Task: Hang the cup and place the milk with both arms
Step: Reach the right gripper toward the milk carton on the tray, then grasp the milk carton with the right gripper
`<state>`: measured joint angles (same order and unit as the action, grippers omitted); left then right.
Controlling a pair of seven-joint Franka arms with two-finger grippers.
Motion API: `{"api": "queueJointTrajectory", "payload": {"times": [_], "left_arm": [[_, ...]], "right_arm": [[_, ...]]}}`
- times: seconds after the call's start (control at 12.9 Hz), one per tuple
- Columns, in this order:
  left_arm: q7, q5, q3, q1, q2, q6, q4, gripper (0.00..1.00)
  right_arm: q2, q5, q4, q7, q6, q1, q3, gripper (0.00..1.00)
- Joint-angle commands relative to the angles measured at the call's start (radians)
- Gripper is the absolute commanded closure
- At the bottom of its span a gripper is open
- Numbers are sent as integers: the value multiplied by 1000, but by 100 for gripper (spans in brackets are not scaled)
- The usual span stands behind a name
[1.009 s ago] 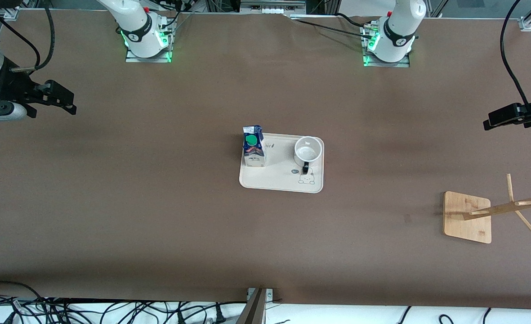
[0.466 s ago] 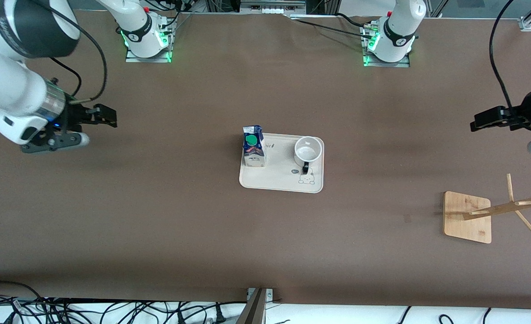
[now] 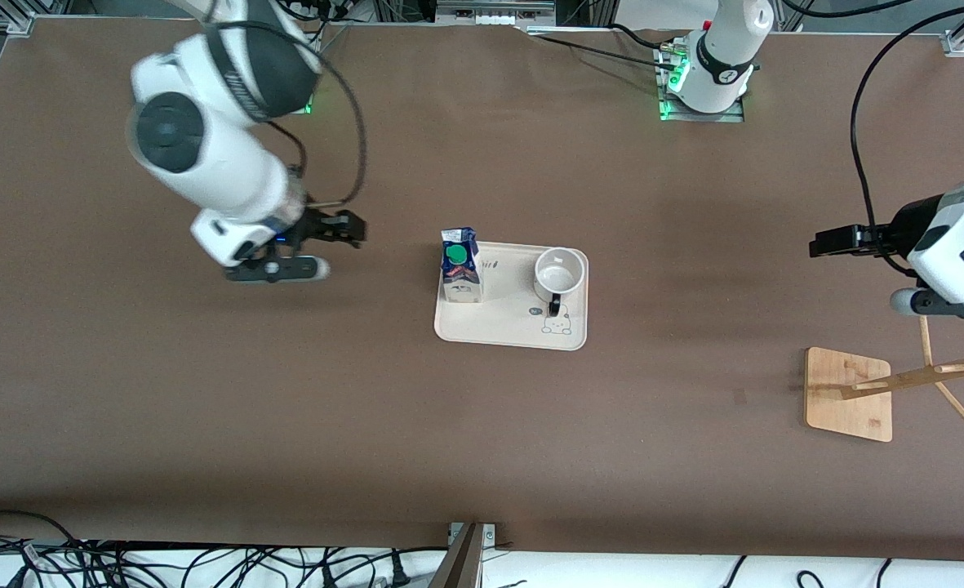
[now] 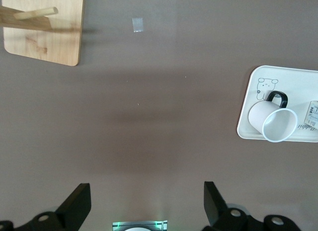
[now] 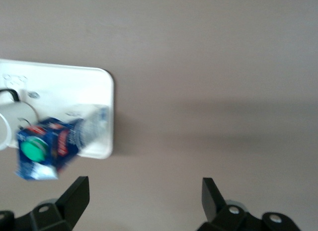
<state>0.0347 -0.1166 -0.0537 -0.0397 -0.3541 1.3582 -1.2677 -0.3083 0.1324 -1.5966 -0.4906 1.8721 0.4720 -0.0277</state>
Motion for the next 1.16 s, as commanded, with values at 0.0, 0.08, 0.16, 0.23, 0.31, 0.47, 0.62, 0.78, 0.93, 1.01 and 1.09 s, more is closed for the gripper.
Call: {"api": "queueJointTrajectory", "payload": {"times": [0.0, 0.08, 0.16, 0.23, 0.31, 0.47, 0.62, 0.78, 0.93, 1.01, 1.09], "left_arm": [[-10, -20, -3, -2, -35, 12, 1, 0], [-10, -18, -3, -2, -42, 13, 1, 0], [-9, -14, -3, -2, -43, 39, -1, 0], [-7, -14, -3, 1, -46, 54, -4, 0], [-4, -20, -3, 7, -63, 56, -4, 0], [-6, -14, -3, 6, -77, 91, -4, 0], [-9, -23, -1, 1, -75, 110, -13, 0], [-18, -24, 0, 0, -75, 105, -13, 0], [-18, -23, -1, 1, -77, 113, -15, 0], [-13, -2, -3, 3, -77, 136, -15, 0], [-15, 36, 0, 3, -77, 172, -19, 0]], "right_arm": [[-81, 12, 20, -159, 106, 87, 11, 0], [-107, 12, 23, -214, 152, 120, 11, 0], [-130, 12, 30, -256, 195, 143, 11, 0], [-147, 10, 35, -291, 214, 164, 11, 0], [-159, 9, 38, -325, 216, 186, 11, 0], [-178, 1, 50, -362, 235, 218, 11, 0], [-199, -5, 46, -372, 271, 252, 15, 0], [-212, -37, 41, -375, 272, 260, 18, 1], [-216, -42, 37, -381, 272, 261, 18, 13], [-216, -48, 27, -379, 271, 260, 18, 29], [-216, -48, 27, -376, 268, 258, 18, 47]]}}
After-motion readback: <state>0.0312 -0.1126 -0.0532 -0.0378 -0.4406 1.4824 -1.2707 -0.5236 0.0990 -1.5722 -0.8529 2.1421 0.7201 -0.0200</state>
